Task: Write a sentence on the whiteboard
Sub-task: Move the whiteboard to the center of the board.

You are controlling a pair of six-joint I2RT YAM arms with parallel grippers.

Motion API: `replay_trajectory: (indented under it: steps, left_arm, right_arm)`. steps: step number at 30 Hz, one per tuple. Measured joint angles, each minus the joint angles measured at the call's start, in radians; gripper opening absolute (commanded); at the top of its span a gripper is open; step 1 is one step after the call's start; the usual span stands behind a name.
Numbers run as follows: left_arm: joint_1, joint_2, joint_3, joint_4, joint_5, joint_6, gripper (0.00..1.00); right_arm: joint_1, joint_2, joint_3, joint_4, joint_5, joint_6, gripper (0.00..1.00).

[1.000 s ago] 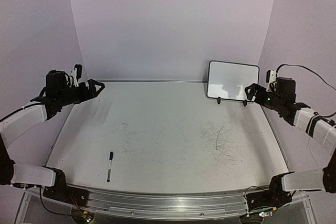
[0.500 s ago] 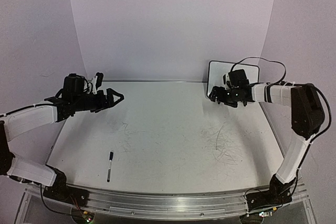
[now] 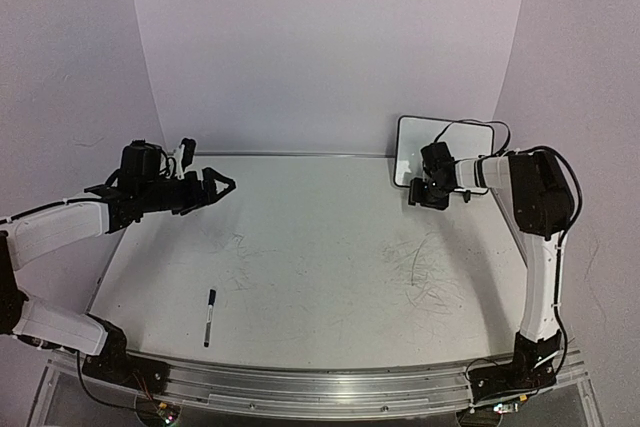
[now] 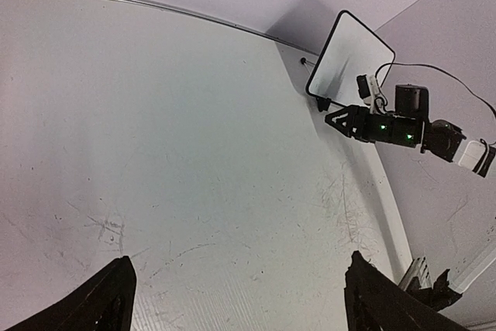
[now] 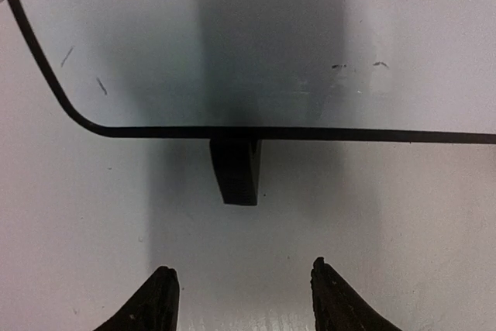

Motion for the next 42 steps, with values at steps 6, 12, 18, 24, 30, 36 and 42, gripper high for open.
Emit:
replay_trajectory:
  steps: [6,12,18,24,30,36,42]
  left_arm:
    - [0.0,0.007,0.0,0.0,-0.009,0.003,0.93]
    - [0.0,0.002,0.0,0.0,-0.035,0.004,0.93]
    - [0.0,-0.011,0.0,0.0,-0.051,0.004,0.93]
    - [0.0,-0.013,0.0,0.0,-0.058,0.004,0.93]
    - [0.0,-0.013,0.0,0.0,-0.059,0.004,0.93]
    - [0.0,-0.013,0.0,0.0,-0.065,0.004,0.93]
    - [0.0,-0.013,0.0,0.001,-0.075,0.004,0.93]
  right_arm:
    - [-0.008,0.1,0.131,-0.019,0.031,-0.019,0.49]
    - [-0.009,0.166,0.218,-0.032,0.057,-0.031,0.36]
    - [-0.009,0.203,0.274,-0.054,0.078,-0.044,0.2]
    - [-0.008,0.203,0.271,-0.059,0.099,-0.054,0.03]
    - [-0.002,0.192,0.235,-0.02,0.128,-0.059,0.0]
    - [0.025,0.115,0.101,0.036,0.129,-0.072,0.0]
    - [0.114,-0.061,-0.173,0.08,0.15,-0.027,0.0]
